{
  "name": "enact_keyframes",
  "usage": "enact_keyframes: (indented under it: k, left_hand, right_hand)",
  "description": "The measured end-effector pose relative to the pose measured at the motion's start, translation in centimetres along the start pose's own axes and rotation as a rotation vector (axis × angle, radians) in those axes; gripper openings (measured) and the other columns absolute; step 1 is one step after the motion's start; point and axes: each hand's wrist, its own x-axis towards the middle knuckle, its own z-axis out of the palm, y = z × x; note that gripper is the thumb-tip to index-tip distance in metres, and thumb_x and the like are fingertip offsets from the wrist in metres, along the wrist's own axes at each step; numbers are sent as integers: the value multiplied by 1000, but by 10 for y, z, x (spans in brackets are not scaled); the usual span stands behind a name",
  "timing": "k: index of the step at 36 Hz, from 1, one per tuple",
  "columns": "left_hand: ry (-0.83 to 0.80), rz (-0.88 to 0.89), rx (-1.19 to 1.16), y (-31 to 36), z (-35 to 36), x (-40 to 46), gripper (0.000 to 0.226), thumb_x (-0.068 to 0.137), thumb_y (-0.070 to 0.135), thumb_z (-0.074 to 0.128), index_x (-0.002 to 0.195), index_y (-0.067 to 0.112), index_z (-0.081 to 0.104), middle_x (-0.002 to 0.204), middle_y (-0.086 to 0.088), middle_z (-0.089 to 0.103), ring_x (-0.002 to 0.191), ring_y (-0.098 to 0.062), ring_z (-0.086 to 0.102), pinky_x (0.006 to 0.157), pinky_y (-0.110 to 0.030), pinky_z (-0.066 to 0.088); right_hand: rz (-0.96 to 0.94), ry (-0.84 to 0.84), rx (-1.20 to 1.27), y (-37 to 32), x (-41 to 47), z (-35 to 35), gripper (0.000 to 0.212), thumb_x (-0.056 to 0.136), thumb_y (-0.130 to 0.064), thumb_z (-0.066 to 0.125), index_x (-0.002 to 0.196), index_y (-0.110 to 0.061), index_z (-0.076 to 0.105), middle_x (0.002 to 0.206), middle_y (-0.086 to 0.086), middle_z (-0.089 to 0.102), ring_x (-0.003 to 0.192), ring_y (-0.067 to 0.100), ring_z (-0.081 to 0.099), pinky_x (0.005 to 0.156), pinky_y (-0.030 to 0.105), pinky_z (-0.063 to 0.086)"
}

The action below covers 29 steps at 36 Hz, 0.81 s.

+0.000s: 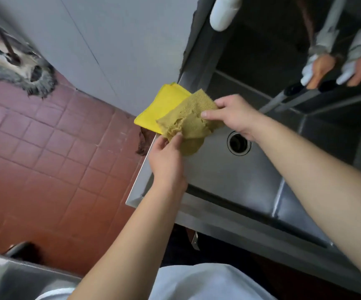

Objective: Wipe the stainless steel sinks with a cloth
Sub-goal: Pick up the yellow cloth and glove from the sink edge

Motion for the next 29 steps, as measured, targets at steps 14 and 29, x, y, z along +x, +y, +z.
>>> enact_keyframes:
  k: [14, 29]
  left_hand:
    - [-553, 436, 428, -25, 59, -134, 32, 81, 22, 81, 103, 26, 59, 72, 12, 71, 70, 0, 67, 62, -13, 49]
    - [-1359, 356, 718, -263, 110, -383, 18, 88, 10, 72, 95, 26, 69, 78, 2, 71, 74, -11, 64, 66, -26, 55]
  right_hand:
    - [-129, 497, 622, 105, -240, -73, 17, 87, -4, 70, 101, -13, 71, 100, 3, 77, 95, 20, 72, 84, 34, 58]
    - [-154, 1311, 995, 344, -544, -103, 42, 79, 2, 78, 109, -19, 58, 85, 15, 74, 77, 23, 71, 73, 38, 56]
